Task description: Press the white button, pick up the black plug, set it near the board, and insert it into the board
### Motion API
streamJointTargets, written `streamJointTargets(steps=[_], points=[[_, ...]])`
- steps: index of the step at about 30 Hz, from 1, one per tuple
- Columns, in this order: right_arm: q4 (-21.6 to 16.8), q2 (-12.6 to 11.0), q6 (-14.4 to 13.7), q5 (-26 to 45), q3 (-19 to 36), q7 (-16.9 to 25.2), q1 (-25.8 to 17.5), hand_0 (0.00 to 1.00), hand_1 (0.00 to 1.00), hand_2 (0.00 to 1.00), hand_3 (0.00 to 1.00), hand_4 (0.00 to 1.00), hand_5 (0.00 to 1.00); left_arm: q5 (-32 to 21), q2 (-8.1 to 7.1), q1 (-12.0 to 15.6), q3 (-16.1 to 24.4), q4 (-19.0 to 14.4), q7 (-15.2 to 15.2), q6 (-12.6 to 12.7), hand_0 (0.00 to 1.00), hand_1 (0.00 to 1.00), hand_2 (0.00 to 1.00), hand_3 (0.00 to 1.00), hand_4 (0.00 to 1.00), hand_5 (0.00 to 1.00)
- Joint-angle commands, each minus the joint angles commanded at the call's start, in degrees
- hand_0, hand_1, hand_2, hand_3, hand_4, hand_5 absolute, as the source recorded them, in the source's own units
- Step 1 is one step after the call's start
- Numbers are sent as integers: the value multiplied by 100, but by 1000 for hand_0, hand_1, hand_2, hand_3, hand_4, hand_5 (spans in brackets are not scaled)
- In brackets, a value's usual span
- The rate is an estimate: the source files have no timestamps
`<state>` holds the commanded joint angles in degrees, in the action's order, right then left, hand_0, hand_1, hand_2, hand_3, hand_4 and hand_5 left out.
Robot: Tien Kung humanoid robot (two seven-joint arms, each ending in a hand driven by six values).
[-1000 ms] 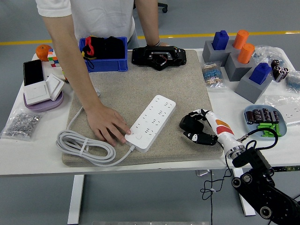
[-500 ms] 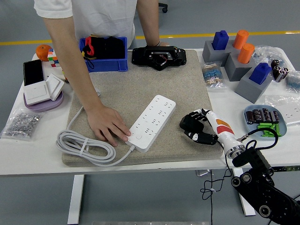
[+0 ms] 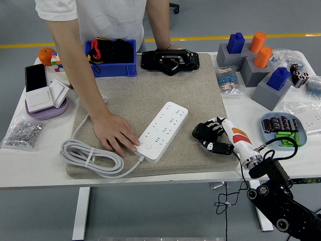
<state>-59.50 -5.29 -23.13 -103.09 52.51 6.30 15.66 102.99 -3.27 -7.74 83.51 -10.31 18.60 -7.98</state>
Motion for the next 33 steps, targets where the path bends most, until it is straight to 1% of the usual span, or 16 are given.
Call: streamJointTargets(steps=[4,5,10,11,15,21,27,30,33], points=[[49,4,-60,21,-13,41,12,414,413,442,573,773,59,-5,3,1,-2,0,-1,-1,690,637,613,637,563,183],[59,3,-71,47,-13,70,14,396,319,374,502,780,2,-6,4,3,-4,0,-1,-2,690,637,613,637,563,183],[66,-2,-125,107,-5,152,21,396,319,374,502,780,2,-2,3,-1,-2,0,0,-4,690,637,613,637,563,183],[64,-5,-134,121,-4,166,21,374,273,336,467,790,2,9,4,-1,9,0,1,-3,690,637,613,637,562,183],[6,-19,-134,144,20,179,4,374,273,336,467,790,2,3,3,-3,5,0,1,-5,690,637,613,637,562,183],[-266,-30,-123,189,84,171,-7,371,262,327,459,780,2,15,5,4,20,0,3,-5,690,637,613,637,562,182],[-494,0,-124,345,-48,184,109,373,262,326,461,779,2,-6,6,1,7,0,5,-6,690,637,613,637,563,183],[-509,50,-126,404,-146,201,202,375,267,342,468,783,2,-18,8,-3,-3,0,5,-8,690,637,613,637,563,183],[-440,143,-137,469,-257,233,348,375,267,342,468,783,2,-34,7,-9,-16,0,5,-9,690,637,613,637,563,183]])
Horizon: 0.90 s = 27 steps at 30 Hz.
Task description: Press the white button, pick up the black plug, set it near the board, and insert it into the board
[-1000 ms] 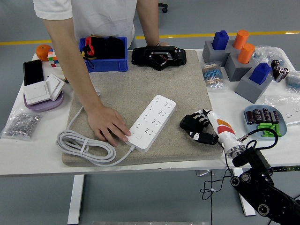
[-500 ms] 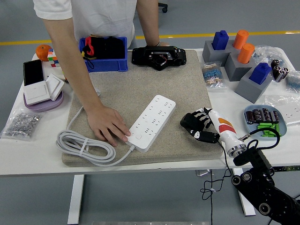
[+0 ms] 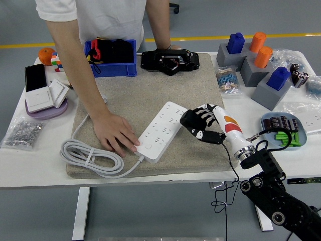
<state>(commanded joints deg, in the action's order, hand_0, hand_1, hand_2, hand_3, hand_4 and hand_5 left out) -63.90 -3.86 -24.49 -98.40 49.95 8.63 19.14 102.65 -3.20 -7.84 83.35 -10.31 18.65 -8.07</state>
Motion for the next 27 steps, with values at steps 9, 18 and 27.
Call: streamJointTargets(steps=[9,18,27], points=[[511,274,-99,304,-341,225,441,387,271,353,478,791,2,67,-22,-6,-1,0,12,-18,690,637,613,637,563,182],[926,386,-156,364,-510,371,694,391,273,362,478,800,2,9,-56,-41,-116,0,-1,-33,689,637,613,637,563,183],[1531,386,-246,392,-552,607,872,394,277,367,478,797,2,67,-72,-39,-107,0,11,-45,690,637,613,637,563,185]])
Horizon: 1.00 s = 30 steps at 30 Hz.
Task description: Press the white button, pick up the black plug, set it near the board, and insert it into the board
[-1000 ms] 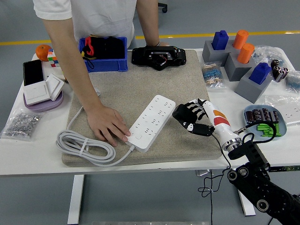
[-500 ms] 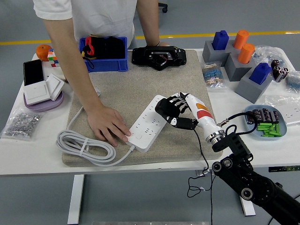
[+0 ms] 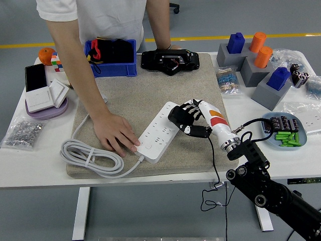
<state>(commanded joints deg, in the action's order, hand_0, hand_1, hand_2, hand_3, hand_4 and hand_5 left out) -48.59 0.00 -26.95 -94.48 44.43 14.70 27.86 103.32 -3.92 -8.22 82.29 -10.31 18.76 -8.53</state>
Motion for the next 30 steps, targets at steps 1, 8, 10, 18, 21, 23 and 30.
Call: streamJointTargets(steps=[1,8,10,18,21,23,30], points=[[54,0,-4,-1,-9,10,19,394,277,367,478,797,2,-12,-2,-4,-18,0,-2,-2,690,637,613,637,563,185],[215,0,-25,42,-101,64,73,395,279,367,478,796,2,-22,-7,-8,-42,0,-11,-6,690,637,613,637,563,185],[234,0,-27,52,-133,73,82,395,279,367,478,796,2,-9,-6,0,-30,0,-7,-6,690,637,613,637,563,185],[429,0,-47,98,-309,114,183,400,279,368,477,794,2,-11,1,4,-39,0,-7,-9,690,637,613,637,562,184],[455,0,-53,114,-370,123,200,400,279,368,477,794,2,-20,5,5,-42,0,-7,-9,690,637,613,637,562,184],[454,0,-55,122,-405,127,210,404,279,368,476,794,2,-17,8,8,-37,0,-3,-8,690,637,614,637,562,184],[343,0,-52,133,-447,106,211,407,279,368,475,793,2,-17,13,5,-33,0,2,-7,690,637,614,637,562,184]])
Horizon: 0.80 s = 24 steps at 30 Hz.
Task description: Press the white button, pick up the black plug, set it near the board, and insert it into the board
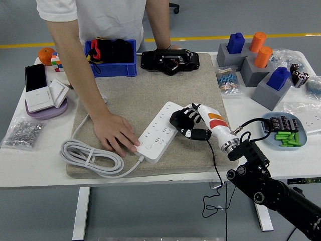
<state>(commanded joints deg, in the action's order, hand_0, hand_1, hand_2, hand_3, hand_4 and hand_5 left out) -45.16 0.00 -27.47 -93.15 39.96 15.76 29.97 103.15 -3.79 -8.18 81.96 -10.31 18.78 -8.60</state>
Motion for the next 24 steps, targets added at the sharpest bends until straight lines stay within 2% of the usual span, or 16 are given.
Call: streamJointTargets(steps=[12,24], points=[[-685,0,36,-28,75,-127,-117,406,280,367,476,793,2,-11,24,32,24,0,9,6,690,637,614,637,562,183],[-832,0,63,-84,193,-210,-251,408,279,366,475,791,2,-53,48,49,29,0,14,15,690,637,613,637,563,184]])
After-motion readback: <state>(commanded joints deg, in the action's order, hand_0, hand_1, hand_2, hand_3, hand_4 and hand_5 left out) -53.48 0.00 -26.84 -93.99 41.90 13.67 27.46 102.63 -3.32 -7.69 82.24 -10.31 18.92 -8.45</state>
